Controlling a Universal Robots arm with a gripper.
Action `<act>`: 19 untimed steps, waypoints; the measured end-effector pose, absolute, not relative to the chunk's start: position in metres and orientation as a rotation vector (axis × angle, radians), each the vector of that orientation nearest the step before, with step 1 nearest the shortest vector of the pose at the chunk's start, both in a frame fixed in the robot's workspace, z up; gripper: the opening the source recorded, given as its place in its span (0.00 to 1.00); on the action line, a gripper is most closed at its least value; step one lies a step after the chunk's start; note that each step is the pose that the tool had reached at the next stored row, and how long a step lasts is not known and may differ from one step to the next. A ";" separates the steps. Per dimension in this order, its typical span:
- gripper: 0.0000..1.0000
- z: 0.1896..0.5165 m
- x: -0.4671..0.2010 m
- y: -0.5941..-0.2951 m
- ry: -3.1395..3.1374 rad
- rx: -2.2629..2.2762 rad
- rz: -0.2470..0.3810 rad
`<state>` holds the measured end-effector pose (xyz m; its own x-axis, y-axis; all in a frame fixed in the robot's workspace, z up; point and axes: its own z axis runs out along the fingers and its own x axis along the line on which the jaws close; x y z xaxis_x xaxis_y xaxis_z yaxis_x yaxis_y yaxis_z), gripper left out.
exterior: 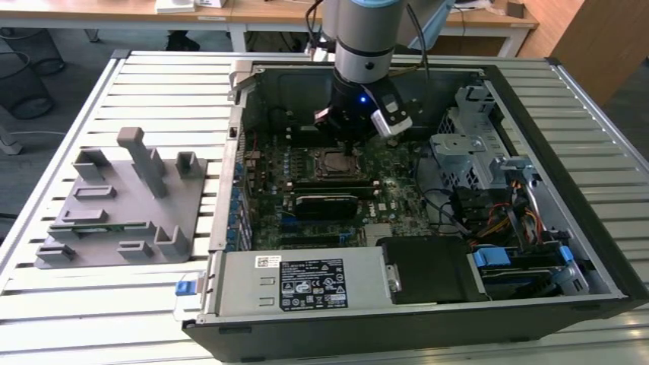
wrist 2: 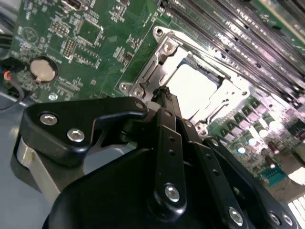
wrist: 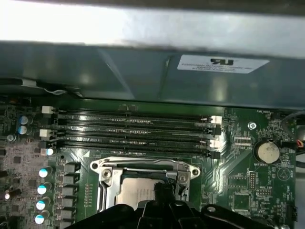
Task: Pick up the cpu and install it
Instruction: 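Install the second cpu locking lever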
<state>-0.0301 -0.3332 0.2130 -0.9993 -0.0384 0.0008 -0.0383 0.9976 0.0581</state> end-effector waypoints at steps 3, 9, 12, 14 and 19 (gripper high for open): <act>0.11 0.222 -0.030 -0.333 -3.138 0.060 -0.091; 0.11 0.234 -0.030 -0.336 -3.138 0.061 -0.092; 0.11 0.234 -0.030 -0.338 -3.138 0.060 -0.091; 0.11 0.234 -0.030 -0.340 -3.138 0.060 -0.091; 0.11 0.234 -0.030 -0.342 -3.138 0.060 -0.091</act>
